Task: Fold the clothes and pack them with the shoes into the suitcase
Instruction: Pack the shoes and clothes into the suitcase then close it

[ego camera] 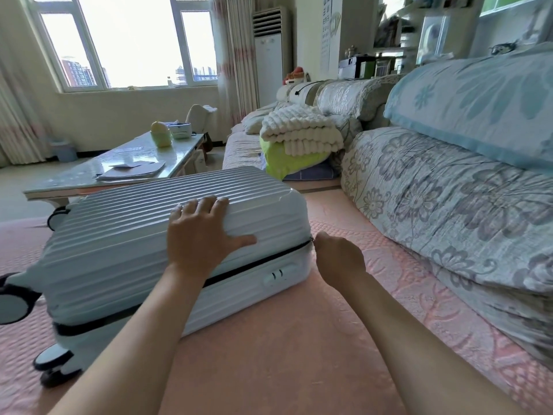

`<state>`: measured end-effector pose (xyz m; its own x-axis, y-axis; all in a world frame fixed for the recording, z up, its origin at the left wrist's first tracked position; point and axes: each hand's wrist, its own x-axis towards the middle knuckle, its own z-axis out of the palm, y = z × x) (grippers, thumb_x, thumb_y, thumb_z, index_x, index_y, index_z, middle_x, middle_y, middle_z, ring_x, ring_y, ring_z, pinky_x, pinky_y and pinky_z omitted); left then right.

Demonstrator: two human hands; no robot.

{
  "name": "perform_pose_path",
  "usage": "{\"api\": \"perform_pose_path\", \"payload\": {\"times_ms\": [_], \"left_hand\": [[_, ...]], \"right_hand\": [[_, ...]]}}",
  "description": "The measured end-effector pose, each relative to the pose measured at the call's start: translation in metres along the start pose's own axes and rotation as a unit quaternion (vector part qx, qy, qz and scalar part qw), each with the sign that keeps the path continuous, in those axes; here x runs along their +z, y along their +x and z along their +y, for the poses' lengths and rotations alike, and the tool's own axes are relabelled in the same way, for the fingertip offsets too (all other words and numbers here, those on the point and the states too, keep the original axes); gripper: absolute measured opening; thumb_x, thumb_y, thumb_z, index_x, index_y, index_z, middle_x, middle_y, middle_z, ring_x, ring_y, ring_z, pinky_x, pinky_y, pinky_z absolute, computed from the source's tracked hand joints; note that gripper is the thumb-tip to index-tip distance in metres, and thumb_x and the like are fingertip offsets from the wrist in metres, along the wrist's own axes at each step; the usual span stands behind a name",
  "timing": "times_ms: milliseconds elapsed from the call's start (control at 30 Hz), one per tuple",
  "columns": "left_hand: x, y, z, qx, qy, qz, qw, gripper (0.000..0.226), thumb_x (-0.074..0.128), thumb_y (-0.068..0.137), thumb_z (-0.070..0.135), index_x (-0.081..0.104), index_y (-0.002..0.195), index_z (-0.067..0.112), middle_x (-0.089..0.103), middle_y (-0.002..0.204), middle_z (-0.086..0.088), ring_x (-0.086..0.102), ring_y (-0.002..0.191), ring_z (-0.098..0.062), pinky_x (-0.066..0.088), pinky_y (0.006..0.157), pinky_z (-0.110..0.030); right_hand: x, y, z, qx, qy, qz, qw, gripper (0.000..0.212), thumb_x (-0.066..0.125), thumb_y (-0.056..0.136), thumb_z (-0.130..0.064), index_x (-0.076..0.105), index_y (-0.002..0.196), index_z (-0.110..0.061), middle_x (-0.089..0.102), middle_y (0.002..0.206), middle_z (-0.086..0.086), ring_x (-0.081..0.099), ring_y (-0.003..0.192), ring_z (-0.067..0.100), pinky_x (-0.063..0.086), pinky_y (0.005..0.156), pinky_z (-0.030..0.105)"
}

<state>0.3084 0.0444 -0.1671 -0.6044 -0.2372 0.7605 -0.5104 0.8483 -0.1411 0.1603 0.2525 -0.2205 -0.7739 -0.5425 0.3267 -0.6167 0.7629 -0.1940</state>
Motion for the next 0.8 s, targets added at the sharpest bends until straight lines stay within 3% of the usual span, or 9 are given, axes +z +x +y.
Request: {"api": "perform_pose_path", "payload": {"times_ms": [133, 333, 467, 567, 633, 700, 800], "left_hand": [[0.003, 0.002, 0.003, 0.000, -0.003, -0.003, 1.000, 0.096, 0.048, 0.058, 0.099, 0.067, 0.114, 0.023, 0.069, 0.114, 0.000, 0.064, 0.100, -0.030, 0.047, 0.084, -0.040], [-0.001, 0.001, 0.006, -0.003, -0.018, -0.038, 0.999, 0.093, 0.055, 0.058, 0.093, 0.066, 0.114, 0.021, 0.068, 0.116, 0.001, 0.062, 0.104, -0.031, 0.047, 0.088, -0.043], [-0.019, -0.009, -0.018, 0.026, -0.107, -0.090, 0.990, 0.080, 0.073, 0.068, 0.069, 0.058, 0.132, 0.024, 0.060, 0.135, 0.002, 0.054, 0.124, -0.026, 0.042, 0.102, -0.044], [-0.032, -0.034, -0.051, 0.080, -0.140, -0.071, 0.984, 0.064, 0.077, 0.081, 0.043, 0.056, 0.138, 0.021, 0.055, 0.140, 0.000, 0.050, 0.130, -0.026, 0.039, 0.107, -0.043], [-0.041, -0.056, -0.071, 0.086, -0.168, -0.022, 0.982, 0.045, 0.073, 0.087, 0.025, 0.062, 0.129, 0.017, 0.059, 0.132, -0.001, 0.053, 0.122, -0.025, 0.044, 0.102, -0.041], [-0.054, -0.080, -0.087, 0.069, -0.174, 0.039, 0.982, 0.020, 0.067, 0.090, 0.015, 0.068, 0.111, 0.014, 0.062, 0.112, -0.001, 0.057, 0.103, -0.024, 0.048, 0.088, -0.038], [-0.074, -0.116, -0.102, 0.067, -0.145, 0.060, 0.985, 0.004, 0.062, 0.090, 0.014, 0.065, 0.087, 0.013, 0.059, 0.088, 0.000, 0.055, 0.081, -0.022, 0.047, 0.072, -0.036]], "right_hand": [[-0.004, -0.010, -0.012, -0.073, 0.022, -0.070, 0.995, 0.021, 0.036, 0.103, -0.014, 0.055, 0.095, -0.010, 0.067, 0.100, 0.011, 0.053, 0.077, 0.025, 0.037, 0.065, 0.032], [0.004, -0.045, -0.107, -0.169, 0.196, -0.141, 0.956, 0.037, 0.037, 0.106, -0.028, 0.066, 0.101, -0.007, 0.069, 0.107, 0.017, 0.064, 0.095, 0.033, 0.049, 0.078, 0.037], [0.013, -0.058, -0.154, -0.217, 0.182, -0.169, 0.944, 0.034, 0.040, 0.106, -0.025, 0.063, 0.092, -0.004, 0.068, 0.099, 0.019, 0.063, 0.089, 0.035, 0.043, 0.067, 0.035], [0.007, -0.056, -0.168, -0.204, 0.171, -0.179, 0.947, 0.037, 0.039, 0.105, -0.029, 0.064, 0.091, -0.006, 0.069, 0.098, 0.016, 0.062, 0.087, 0.031, 0.037, 0.066, 0.031], [0.003, -0.056, -0.177, -0.195, 0.166, -0.187, 0.948, 0.038, 0.041, 0.104, -0.032, 0.064, 0.086, -0.008, 0.070, 0.092, 0.012, 0.063, 0.081, 0.028, 0.044, 0.065, 0.032], [0.000, -0.062, -0.194, -0.202, 0.175, -0.194, 0.944, 0.037, 0.042, 0.102, -0.033, 0.064, 0.083, -0.010, 0.071, 0.086, 0.010, 0.066, 0.078, 0.028, 0.052, 0.067, 0.034], [0.002, -0.081, -0.233, -0.249, 0.163, -0.206, 0.932, 0.028, 0.044, 0.101, -0.029, 0.065, 0.092, -0.013, 0.071, 0.093, 0.011, 0.066, 0.084, 0.032, 0.043, 0.064, 0.032]]}}
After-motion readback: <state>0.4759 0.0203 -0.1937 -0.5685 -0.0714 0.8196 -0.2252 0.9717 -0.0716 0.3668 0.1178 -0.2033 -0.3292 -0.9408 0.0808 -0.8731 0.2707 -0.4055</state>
